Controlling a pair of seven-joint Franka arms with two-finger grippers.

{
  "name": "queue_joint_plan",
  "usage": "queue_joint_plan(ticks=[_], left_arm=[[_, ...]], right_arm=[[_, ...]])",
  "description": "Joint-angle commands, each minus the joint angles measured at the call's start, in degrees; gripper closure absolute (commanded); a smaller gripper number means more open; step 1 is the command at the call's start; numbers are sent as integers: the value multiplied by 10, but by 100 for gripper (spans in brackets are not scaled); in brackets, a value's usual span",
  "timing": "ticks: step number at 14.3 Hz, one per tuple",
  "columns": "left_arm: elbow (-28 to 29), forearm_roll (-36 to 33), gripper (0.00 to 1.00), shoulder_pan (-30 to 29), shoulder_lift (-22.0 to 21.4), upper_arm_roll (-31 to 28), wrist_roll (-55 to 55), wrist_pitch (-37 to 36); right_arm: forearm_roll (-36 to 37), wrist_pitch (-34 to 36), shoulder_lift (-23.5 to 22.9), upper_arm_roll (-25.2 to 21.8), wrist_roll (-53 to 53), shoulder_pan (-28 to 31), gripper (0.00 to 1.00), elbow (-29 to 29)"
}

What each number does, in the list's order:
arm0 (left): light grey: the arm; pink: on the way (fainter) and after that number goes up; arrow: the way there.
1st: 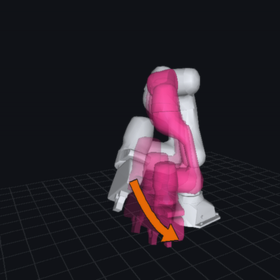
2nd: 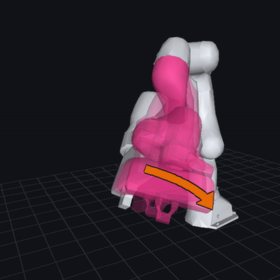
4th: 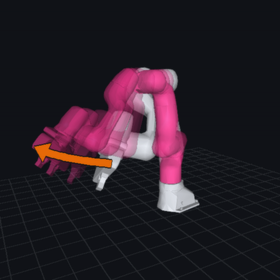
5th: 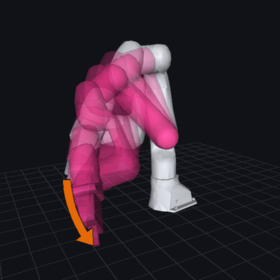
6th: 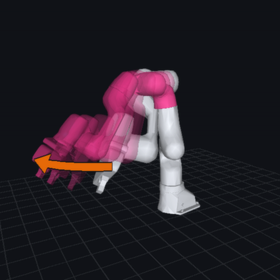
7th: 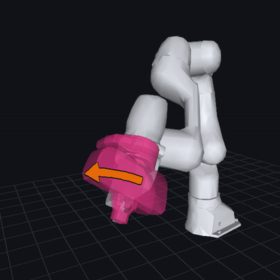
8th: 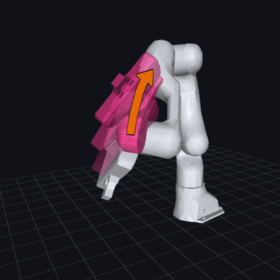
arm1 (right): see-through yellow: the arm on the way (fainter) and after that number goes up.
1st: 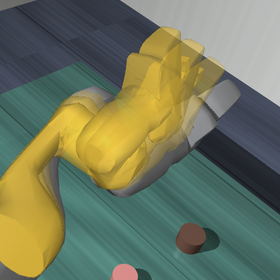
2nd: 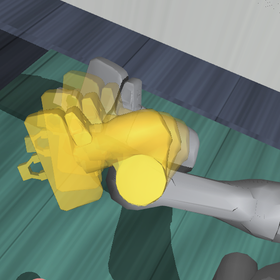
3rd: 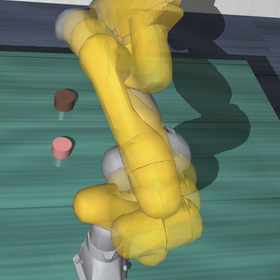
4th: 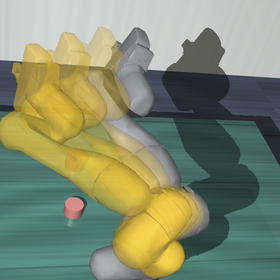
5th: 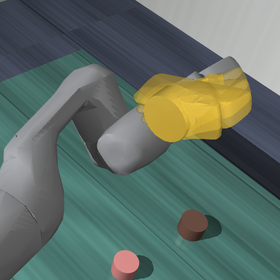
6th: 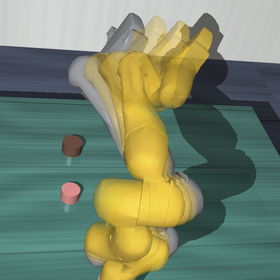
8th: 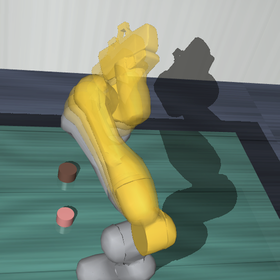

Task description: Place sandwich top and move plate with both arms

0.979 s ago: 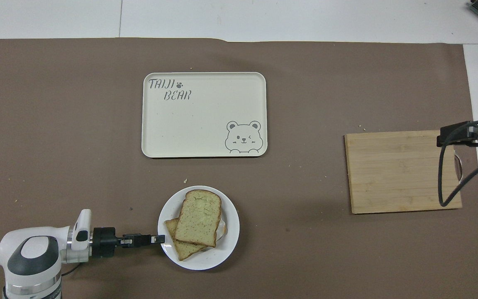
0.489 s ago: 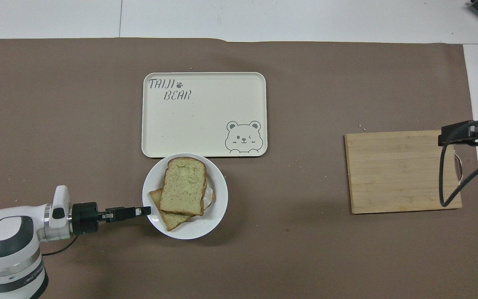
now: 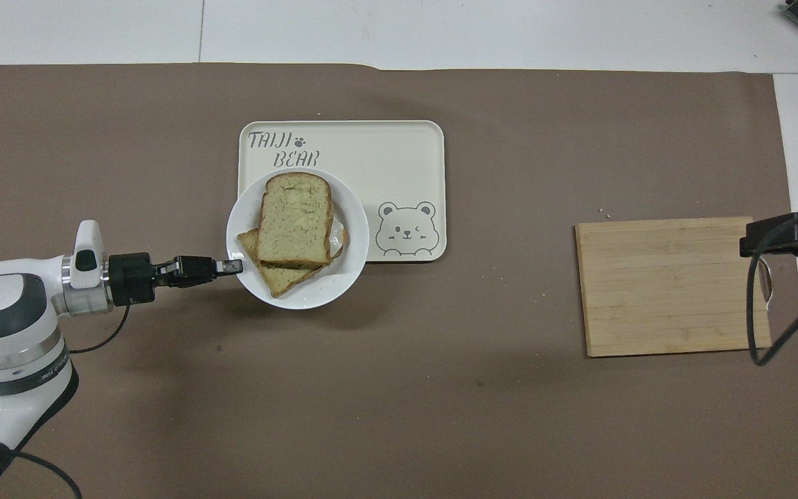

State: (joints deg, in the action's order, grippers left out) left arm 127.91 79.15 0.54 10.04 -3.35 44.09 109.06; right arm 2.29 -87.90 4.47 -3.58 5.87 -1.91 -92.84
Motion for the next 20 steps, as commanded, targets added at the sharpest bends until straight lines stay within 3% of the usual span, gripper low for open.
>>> queue_joint_plan(ticks=[1,3,6,8,11,12,14,16,19,20], left_arm=[[-81,52,100,21,60,18,-36,61],[-127,98,100,46,100,25,-38,108],[-156,101,100,50,127,40,-53,142],[-157,95,100,58,148,44,-52,156],[-149,92,100,73,147,44,-53,164],[-149,92,94,76,146,44,-55,163],[-149,92,39,75,145,43,-58,161],[-149,85,26,70,143,41,-60,161],[-157,-6,0,72,117,36,-114,187],[-162,-45,0,72,103,36,-134,218]], right_arm=[[-1,4,7,-6,-11,-3,0,-5],[-1,4,8,-6,-12,-5,0,-6],[-1,6,10,-20,-15,-25,0,-3],[-1,1,11,-22,-13,-25,0,-4],[-2,1,12,-22,-17,-25,0,-5],[-2,1,12,-22,-17,-21,0,-4],[-2,1,12,-22,-17,-21,0,-3],[-2,1,12,-20,-17,-21,0,-3],[-2,1,12,-20,-17,-21,0,-3],[-2,1,12,-20,-17,-21,0,-3]])
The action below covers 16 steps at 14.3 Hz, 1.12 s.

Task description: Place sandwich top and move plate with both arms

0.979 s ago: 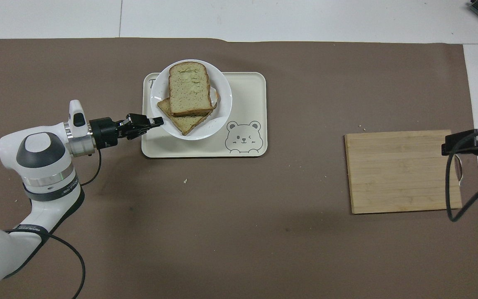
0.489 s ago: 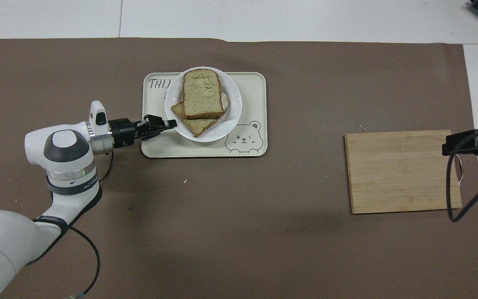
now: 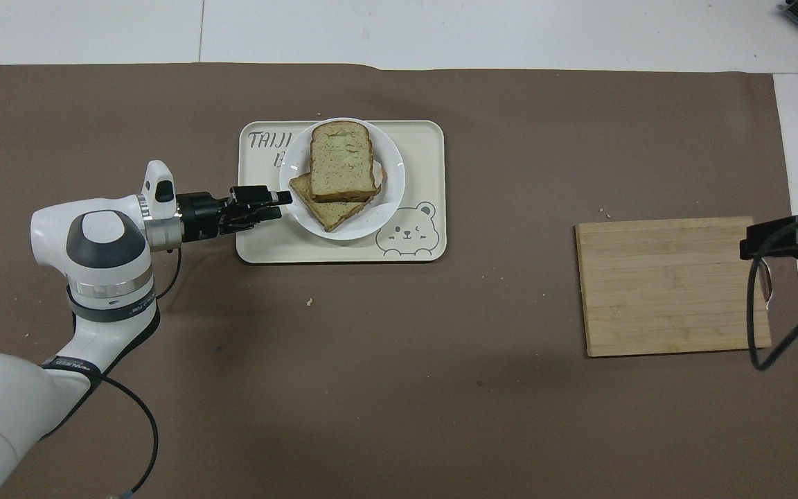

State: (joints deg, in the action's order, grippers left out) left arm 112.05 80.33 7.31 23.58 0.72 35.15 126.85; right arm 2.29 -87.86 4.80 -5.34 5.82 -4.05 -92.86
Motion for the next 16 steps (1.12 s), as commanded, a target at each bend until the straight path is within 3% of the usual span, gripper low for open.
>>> queue_joint_plan(ticks=[1,3,5,7,10,13,16], left_arm=[[-4,-94,0,5,-52,-5,-75,58],[-13,-209,0,1,-88,-6,-116,62],[-36,-368,0,-2,-122,-15,-171,48],[-94,-499,0,-2,-147,-38,-212,-57],[-245,-665,0,-2,-151,-61,-214,-263],[-282,-721,0,-1,-165,-64,-214,-352],[-281,-776,0,4,-222,-61,-214,-370]], right_arm=[[-2,1,8,-3,-16,0,0,-3],[-2,1,8,-3,-16,0,0,-3],[-2,1,8,-3,-16,0,0,-3],[-2,1,8,-3,-16,0,0,-3],[-2,1,8,-3,-16,0,0,-3],[-2,1,8,-3,-16,0,0,-3],[-2,1,8,-3,-16,0,0,-3]])
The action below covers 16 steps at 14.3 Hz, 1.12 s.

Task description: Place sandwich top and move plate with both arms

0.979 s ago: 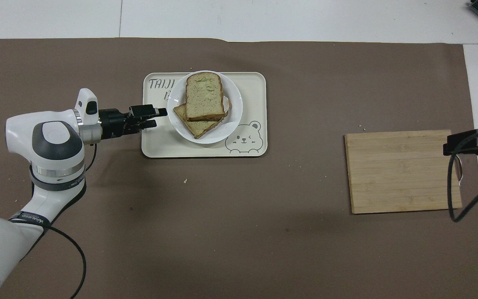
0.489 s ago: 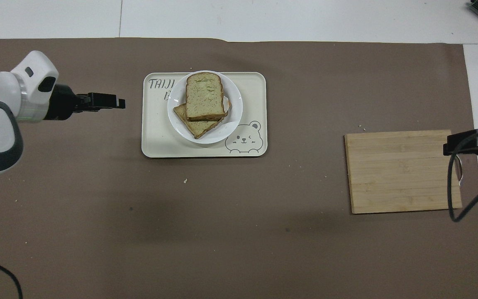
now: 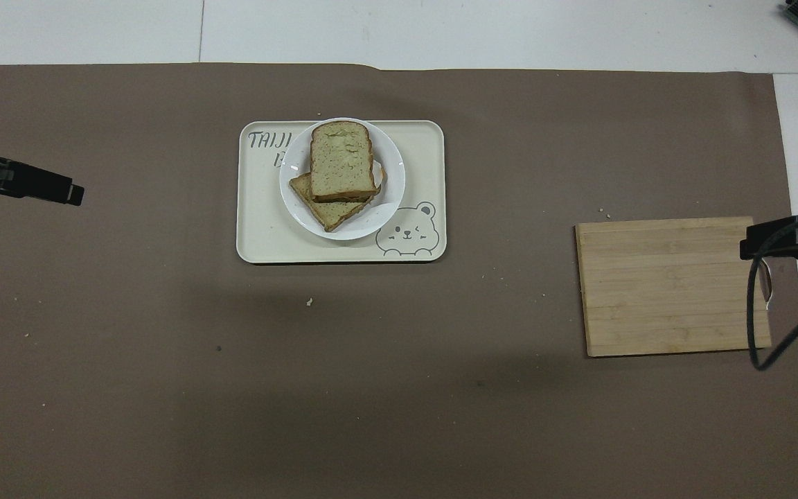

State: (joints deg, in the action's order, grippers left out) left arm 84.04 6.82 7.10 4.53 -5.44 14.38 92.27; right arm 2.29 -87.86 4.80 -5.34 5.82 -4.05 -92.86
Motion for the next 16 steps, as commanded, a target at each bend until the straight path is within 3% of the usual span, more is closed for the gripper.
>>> queue_joint_plan(ticks=[1,4,16], left_arm=[[-1,-62,0,7,-43,4,-5,-48],[-1,-67,0,6,-54,3,-4,-90],[-31,-71,0,3,-53,3,-7,-97]], right_arm=[[-2,1,8,-3,-16,0,0,-3],[-2,1,8,-3,-16,0,0,-3],[-2,1,8,-3,-16,0,0,-3]])
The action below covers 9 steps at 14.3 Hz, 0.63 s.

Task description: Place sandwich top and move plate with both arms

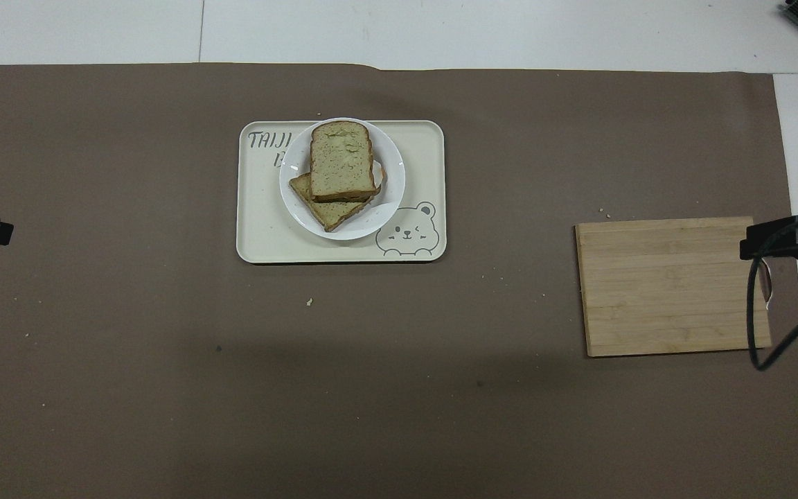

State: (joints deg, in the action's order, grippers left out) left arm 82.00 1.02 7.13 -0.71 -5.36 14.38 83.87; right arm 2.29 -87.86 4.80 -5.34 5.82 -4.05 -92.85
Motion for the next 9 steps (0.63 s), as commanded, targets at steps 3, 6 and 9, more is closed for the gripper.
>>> queue_joint_plan(ticks=[3,6,9], left_arm=[[-10,-13,0,8,-3,3,-8,-25],[-10,-13,0,6,-3,2,-9,-32],[-11,-12,0,2,-2,2,-17,-32]], right_arm=[[-2,1,8,-3,-16,0,0,-3],[-2,1,8,-3,-16,0,0,-3],[-2,1,8,-3,-16,0,0,-3]])
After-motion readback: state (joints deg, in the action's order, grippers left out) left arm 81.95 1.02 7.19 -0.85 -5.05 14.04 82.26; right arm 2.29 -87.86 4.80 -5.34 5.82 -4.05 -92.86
